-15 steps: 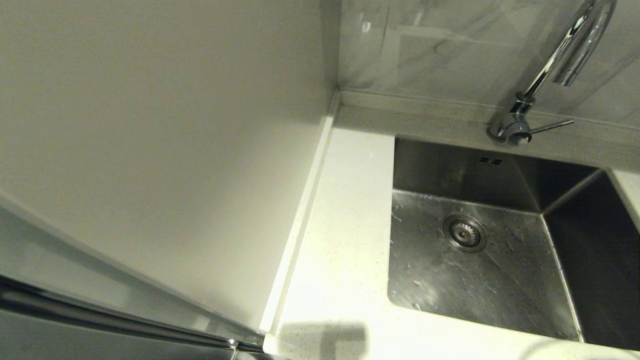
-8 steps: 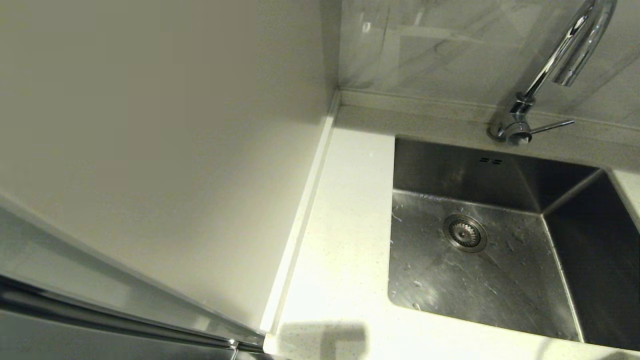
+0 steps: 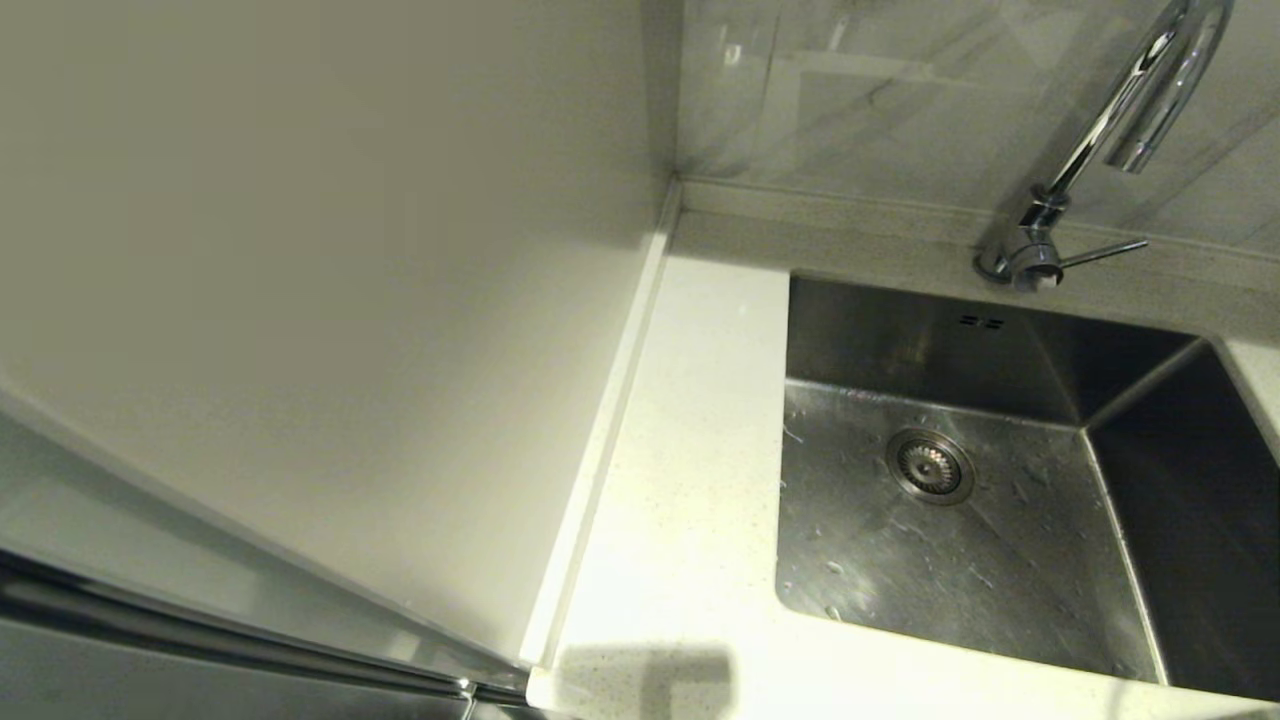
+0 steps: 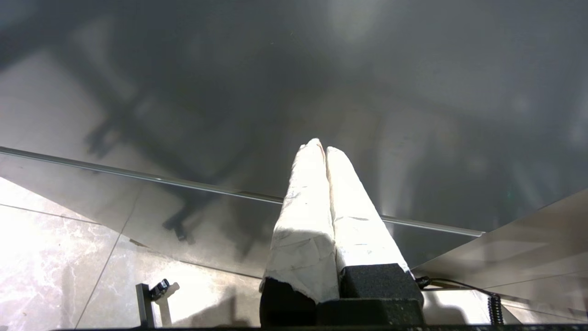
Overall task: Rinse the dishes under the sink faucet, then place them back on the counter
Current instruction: Place the plate on the table
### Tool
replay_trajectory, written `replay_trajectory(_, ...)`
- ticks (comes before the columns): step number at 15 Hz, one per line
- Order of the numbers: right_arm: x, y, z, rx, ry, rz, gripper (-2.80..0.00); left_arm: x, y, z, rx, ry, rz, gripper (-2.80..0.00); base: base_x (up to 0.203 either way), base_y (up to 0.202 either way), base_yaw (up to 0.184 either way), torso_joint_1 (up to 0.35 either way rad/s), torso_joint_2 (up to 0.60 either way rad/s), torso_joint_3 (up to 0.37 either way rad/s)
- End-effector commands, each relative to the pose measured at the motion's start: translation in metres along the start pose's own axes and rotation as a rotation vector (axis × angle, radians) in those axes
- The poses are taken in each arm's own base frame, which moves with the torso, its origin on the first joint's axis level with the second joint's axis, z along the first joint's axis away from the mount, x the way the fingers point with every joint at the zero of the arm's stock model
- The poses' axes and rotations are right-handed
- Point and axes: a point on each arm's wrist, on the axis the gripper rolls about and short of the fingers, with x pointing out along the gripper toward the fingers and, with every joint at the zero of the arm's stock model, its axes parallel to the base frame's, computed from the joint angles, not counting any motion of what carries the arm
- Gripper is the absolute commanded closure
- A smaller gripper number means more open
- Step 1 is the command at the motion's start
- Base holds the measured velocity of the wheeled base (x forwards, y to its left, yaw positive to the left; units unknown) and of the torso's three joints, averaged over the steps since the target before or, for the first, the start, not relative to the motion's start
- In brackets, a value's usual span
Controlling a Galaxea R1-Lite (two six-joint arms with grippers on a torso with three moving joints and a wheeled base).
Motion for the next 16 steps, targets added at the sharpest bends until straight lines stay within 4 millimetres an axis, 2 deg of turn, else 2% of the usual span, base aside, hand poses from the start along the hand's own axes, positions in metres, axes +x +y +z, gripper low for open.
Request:
replay_trajectory(1,0.001,-0.003,-0.003,0.014,0.004,-0.005,0.0,0.0,0.0,-0.001,-0.001,0.003,0.0,0.0,0.0,0.0,0.0,0.0,0.0,0.0)
replay_trajectory(2,0.001,-0.004,-0.005,0.015,0.01,-0.005,-1.07,0.0,0.0,-0.001,-0.001,0.003,0.0,0.0,0.0,0.0,0.0,0.0,0.0,0.0)
replay_trajectory(3,0.001,-0.004,-0.005,0.016,0.011,-0.005,-2.8,0.0,0.0,-0.001,-0.001,0.002,0.0,0.0,0.0,0.0,0.0,0.0,0.0,0.0)
replay_trajectory(16,-0.005,-0.004,-0.014,0.014,0.029,0.023,-2.8,0.0,0.0,-0.001,-0.001,0.003,0.0,0.0,0.0,0.0,0.0,0.0,0.0,0.0)
